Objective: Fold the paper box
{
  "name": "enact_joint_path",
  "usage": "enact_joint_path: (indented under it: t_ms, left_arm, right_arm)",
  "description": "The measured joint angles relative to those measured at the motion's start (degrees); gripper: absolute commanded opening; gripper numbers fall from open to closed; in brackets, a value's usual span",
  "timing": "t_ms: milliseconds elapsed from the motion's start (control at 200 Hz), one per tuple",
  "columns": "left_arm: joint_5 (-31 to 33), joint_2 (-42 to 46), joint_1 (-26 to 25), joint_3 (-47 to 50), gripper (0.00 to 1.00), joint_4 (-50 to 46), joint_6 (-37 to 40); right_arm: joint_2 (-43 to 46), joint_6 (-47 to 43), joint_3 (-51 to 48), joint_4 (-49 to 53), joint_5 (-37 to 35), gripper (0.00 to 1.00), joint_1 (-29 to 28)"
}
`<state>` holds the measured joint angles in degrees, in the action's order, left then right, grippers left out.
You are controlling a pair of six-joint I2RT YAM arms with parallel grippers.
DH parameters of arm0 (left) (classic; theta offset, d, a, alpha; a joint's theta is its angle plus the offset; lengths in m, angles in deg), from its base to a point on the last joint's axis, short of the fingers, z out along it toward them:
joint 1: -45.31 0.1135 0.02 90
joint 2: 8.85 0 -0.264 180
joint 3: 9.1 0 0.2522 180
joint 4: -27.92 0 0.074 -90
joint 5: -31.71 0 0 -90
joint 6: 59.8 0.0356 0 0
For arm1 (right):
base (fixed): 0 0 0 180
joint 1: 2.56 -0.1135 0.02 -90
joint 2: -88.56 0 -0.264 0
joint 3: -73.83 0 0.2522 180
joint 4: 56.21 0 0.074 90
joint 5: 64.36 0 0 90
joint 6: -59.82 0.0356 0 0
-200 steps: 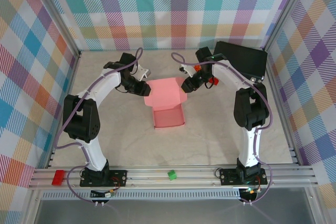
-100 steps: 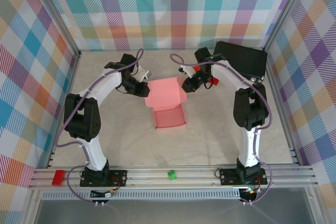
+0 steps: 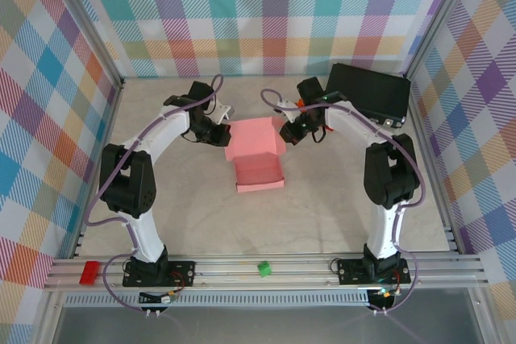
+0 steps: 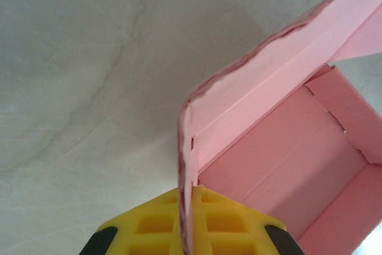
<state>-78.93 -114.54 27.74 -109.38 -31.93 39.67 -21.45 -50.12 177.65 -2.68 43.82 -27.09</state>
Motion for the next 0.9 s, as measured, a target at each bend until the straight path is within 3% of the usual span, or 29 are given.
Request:
enact_joint_path:
  t_ms: [510, 900]
  left_arm:
    - [11.0, 4.4, -4.0, 2.5, 0.0, 11.1, -5.7]
    - [17.0, 6.2, -5.9, 10.0, 0.0, 22.2, -13.7]
  right_arm:
    - [9.6, 8.2, -11.9, -16.8, -19.2, 0.02, -6.1]
    - [10.3, 15.4, -16.4, -24.5, -30.3, 0.02, -10.4]
